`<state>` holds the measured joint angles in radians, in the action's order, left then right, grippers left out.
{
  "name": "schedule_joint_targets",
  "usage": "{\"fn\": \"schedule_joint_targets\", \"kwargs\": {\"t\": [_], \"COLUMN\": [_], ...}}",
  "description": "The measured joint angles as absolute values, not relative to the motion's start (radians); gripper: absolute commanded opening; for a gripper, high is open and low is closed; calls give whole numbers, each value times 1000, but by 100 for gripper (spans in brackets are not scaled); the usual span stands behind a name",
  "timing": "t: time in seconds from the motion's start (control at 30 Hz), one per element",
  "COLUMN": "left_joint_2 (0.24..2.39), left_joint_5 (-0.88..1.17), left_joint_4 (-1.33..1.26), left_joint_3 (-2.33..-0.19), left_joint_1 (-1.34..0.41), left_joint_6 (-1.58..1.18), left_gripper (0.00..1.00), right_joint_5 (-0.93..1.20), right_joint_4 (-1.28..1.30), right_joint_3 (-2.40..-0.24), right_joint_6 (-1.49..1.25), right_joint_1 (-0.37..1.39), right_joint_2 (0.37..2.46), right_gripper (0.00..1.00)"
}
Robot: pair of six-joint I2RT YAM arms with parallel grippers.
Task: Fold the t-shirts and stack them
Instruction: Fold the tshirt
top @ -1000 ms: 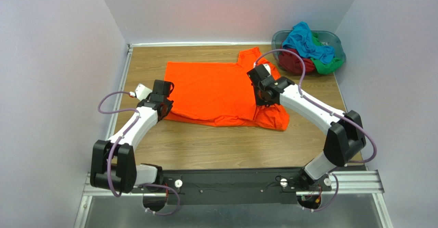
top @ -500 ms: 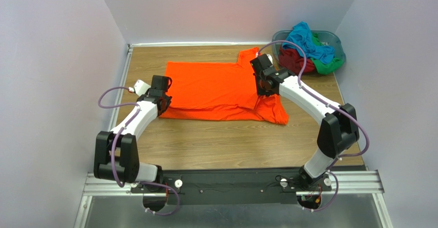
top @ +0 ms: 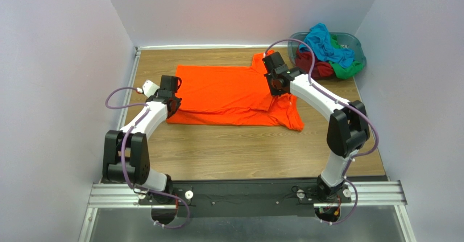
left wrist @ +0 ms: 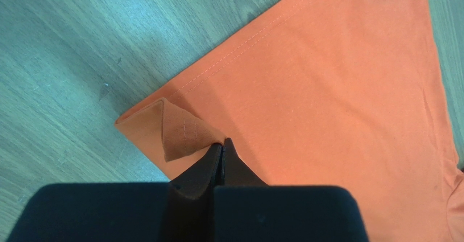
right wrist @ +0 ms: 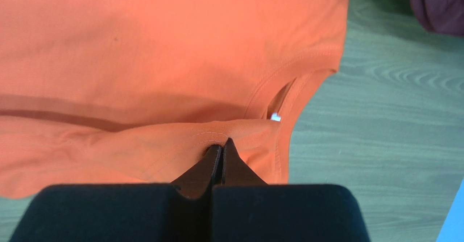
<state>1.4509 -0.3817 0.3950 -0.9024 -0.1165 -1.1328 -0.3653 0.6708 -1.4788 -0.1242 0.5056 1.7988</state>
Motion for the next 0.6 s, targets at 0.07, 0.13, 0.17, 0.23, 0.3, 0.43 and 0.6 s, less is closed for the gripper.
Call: {"fn": "schedule_joint_targets", "kwargs": {"t": [0.07,0.13,0.17,0.23,0.3,0.43,0.6], "left_joint_2": [1469,1490,1504,1539,1575,1639,1664], "left_joint_5": [-381,-381,-381,-381,-381,-380,-381], "left_joint_4": [387,381,381,377,371,363,365], "left_joint_3": [-913,-924,-932,-956,-978,-1032,-1074], "left_joint_1": [-113,-110,-108,-105,-103,-95,-75], "left_joint_6": [-1126,-1119,-1114,-1101,-1087,-1054,-1036], "left_gripper": [0,0,0,2,11,78,98], "right_joint_5": [-365,-365,-365,-365,-366,-366,-380], "right_joint_4": [668,662,658,653,651,649,646], "right_joint_3": [-1501,-1521,-1534,-1553,-1575,-1618,-1724], "right_joint_6": [-106,-95,-88,-79,-75,-76,-131], "right_joint_1": [500,494,490,484,478,466,436], "right_joint_2": [1823,1846,1860,1885,1913,1972,2085], "right_gripper": [1,1,1,1,1,7,67]}}
